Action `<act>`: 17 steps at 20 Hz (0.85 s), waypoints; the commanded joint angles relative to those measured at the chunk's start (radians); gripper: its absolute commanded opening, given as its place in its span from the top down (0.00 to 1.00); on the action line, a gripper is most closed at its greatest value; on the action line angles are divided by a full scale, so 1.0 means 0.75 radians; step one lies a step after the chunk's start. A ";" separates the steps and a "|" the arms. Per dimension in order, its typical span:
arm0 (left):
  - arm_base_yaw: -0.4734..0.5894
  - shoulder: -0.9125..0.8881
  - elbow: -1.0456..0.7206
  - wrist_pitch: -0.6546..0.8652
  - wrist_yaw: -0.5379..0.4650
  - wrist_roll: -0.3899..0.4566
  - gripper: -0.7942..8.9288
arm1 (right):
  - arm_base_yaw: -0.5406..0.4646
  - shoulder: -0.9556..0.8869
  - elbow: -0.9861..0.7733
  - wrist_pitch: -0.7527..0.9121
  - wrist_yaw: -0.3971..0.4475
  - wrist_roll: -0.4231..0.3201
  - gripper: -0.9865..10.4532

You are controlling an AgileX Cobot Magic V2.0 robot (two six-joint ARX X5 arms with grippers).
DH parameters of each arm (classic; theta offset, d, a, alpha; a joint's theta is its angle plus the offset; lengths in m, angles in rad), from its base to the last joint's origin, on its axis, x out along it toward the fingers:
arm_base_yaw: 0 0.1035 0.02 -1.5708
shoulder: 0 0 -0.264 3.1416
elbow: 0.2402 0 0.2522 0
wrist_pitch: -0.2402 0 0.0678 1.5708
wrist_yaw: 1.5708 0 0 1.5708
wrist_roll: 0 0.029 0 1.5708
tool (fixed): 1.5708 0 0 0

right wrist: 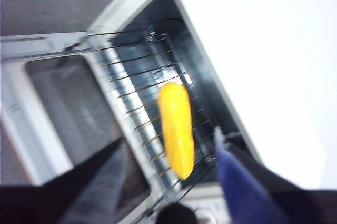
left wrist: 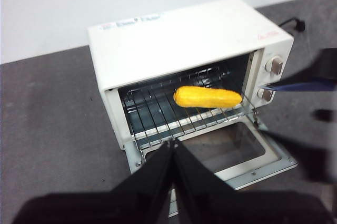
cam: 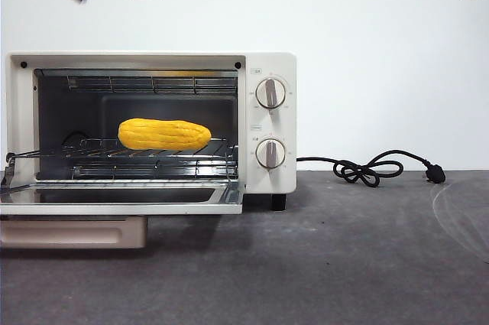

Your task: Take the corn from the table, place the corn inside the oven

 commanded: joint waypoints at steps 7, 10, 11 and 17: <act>-0.004 0.220 -0.029 0.134 0.153 0.093 0.93 | -0.057 -0.203 0.004 -0.307 -0.195 0.197 0.93; -0.003 0.275 -0.050 0.186 0.195 0.097 0.93 | -0.119 -0.278 0.004 -0.364 -0.373 0.257 0.93; -0.001 0.289 -0.064 0.210 0.212 0.100 0.93 | -0.149 -0.305 0.004 -0.376 -0.438 0.272 0.93; 0.087 0.315 -0.201 0.357 0.387 0.107 0.93 | -0.348 -0.447 0.004 -0.403 -0.722 0.293 0.93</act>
